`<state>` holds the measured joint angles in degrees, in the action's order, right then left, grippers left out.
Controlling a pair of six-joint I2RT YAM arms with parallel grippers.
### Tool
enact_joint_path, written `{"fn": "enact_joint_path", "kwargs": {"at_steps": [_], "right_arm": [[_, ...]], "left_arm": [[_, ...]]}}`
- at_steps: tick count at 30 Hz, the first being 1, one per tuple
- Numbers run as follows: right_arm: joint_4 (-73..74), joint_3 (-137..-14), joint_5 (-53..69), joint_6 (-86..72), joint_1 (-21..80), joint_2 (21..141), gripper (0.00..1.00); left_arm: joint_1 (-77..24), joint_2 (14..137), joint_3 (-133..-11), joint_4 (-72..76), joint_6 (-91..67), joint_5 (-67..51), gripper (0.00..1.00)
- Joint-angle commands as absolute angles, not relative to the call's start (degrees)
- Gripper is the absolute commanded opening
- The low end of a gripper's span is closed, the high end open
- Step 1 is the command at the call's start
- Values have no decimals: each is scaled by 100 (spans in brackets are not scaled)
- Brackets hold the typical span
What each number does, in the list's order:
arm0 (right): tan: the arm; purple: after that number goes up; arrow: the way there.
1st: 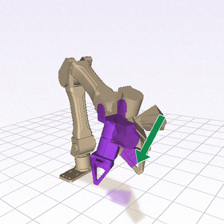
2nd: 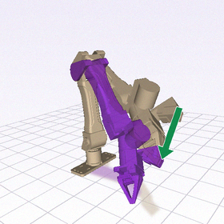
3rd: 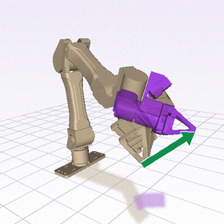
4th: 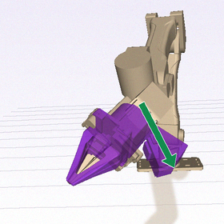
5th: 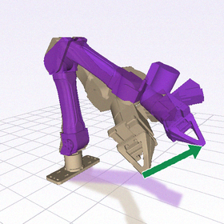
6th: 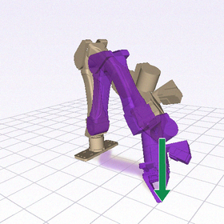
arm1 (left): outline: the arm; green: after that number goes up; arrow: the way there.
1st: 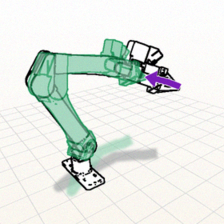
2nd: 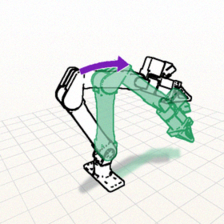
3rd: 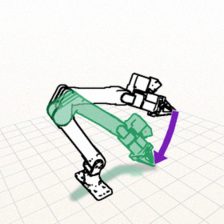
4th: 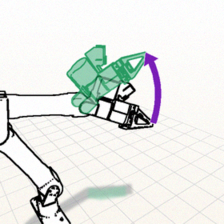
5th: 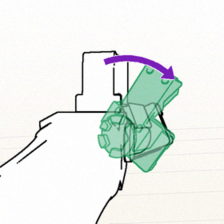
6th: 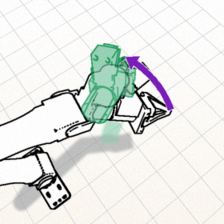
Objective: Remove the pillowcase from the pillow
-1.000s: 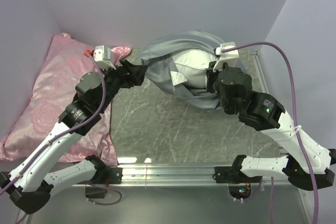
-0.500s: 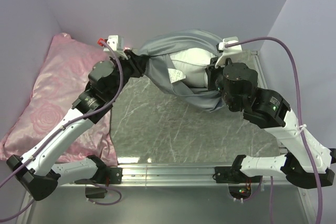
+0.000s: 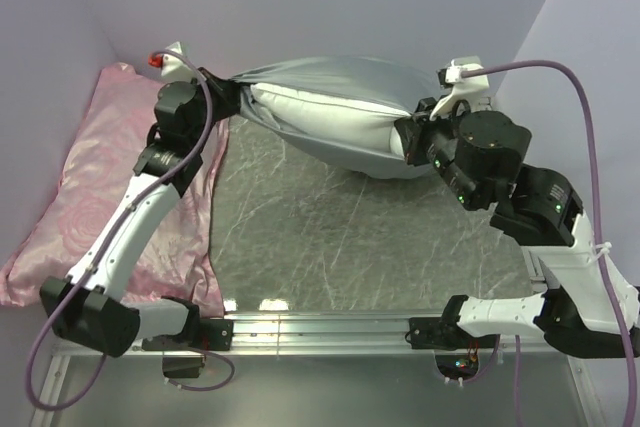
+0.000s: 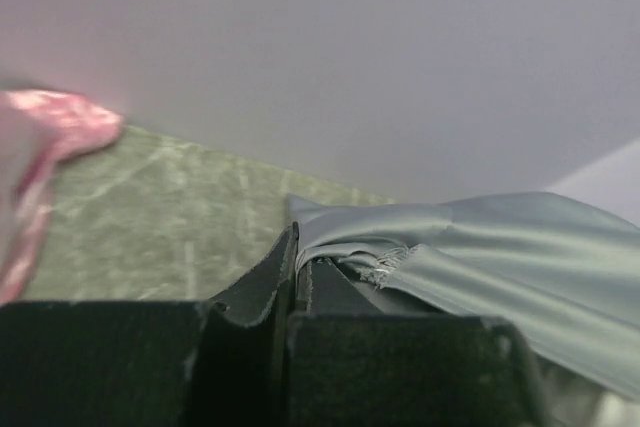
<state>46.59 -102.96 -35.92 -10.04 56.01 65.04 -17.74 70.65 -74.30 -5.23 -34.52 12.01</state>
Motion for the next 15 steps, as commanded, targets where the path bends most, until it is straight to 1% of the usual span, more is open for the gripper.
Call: {"fn": "enact_joint_path", "kwargs": {"at_steps": [1, 3, 8, 11, 13, 15], "right_arm": [[4182, -11257, -3956, -1055, 5563, 6169, 0], [4245, -11495, -3903, -1028, 5563, 6380, 0], [4096, -11838, -3613, -1037, 5563, 6626, 0], [4210, -12461, -3568, -993, 5563, 6899, 0], [4306, -12840, -3533, -958, 5572, 7057, 0], [4298, -12867, -3498, -958, 5563, 7119, 0]], "left_arm": [[-1415, 7461, -7034, -81, -3761, 506, 1], [-1459, 7681, -6716, 472, -3893, 221, 1], [-1555, 8849, -6759, 448, -4139, -220, 1], [-1582, 9446, -6531, 799, -4341, -518, 1], [-1591, 9632, -6451, 966, -4447, -772, 1], [-1661, 9913, -6512, 1098, -4447, -1009, 6]]}}
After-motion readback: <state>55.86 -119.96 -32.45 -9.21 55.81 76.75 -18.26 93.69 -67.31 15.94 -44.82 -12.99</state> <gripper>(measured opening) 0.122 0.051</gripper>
